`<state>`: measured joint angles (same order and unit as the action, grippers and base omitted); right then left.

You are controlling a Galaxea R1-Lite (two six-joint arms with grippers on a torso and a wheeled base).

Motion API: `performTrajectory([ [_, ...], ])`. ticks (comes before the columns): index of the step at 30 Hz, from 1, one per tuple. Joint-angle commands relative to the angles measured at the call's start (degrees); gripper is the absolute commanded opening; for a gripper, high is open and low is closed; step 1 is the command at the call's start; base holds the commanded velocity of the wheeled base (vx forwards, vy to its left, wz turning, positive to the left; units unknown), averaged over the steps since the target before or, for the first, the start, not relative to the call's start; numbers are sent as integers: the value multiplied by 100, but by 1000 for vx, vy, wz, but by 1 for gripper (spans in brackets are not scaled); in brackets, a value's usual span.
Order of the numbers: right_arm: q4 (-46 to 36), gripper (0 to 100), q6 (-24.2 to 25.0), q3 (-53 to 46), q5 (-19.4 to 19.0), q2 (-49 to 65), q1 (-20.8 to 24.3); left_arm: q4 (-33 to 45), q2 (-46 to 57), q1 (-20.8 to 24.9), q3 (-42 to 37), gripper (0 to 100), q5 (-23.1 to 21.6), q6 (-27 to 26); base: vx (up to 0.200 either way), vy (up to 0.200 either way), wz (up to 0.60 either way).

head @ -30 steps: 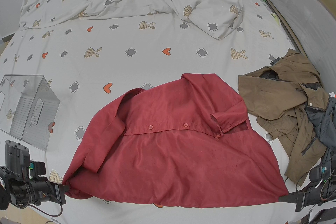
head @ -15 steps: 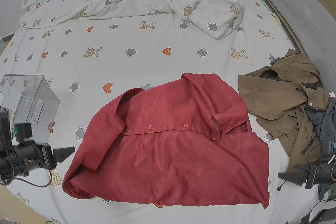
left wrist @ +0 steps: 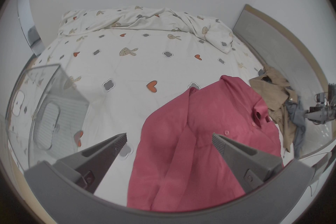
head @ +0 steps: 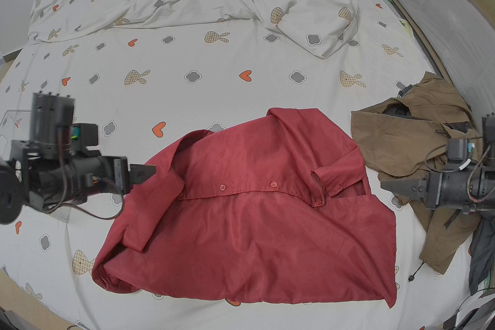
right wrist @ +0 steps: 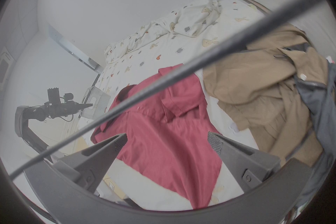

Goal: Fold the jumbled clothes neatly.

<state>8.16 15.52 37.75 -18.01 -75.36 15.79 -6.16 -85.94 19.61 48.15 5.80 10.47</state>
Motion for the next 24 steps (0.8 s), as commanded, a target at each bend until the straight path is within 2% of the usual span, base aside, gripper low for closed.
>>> performTrajectory([
  [1, 441, 100, 162, 575, -1, -1209, 452, 18, -1645, 816, 1188, 100, 835, -80, 0, 0, 0],
  [7, 441, 100, 180, 531, -1, -1103, 452, 44, -1926, 860, 1636, 100, 993, -423, 0, 0, 0],
  [9, 432, 100, 188, 505, -10, -928, 452, 79, -2023, 877, 1733, 100, 1265, -502, 0, 0, 0],
  [15, 441, 100, 180, 347, -19, -892, 469, 246, -2111, 877, 1724, 100, 1635, -669, 0, 0, 0],
  [17, 441, 100, 188, 355, -19, -884, 460, 229, -2234, 877, 1741, 100, 1881, -748, 0, 0, 0],
  [23, 441, 100, 180, 329, -19, -840, 452, 194, -2489, 816, 1917, 100, 2153, -819, 0, 0, 0],
  [24, 441, 100, 180, 329, -19, -840, 452, 203, -2497, 807, 1926, 0, 2153, -819, 0, 0, 0],
])
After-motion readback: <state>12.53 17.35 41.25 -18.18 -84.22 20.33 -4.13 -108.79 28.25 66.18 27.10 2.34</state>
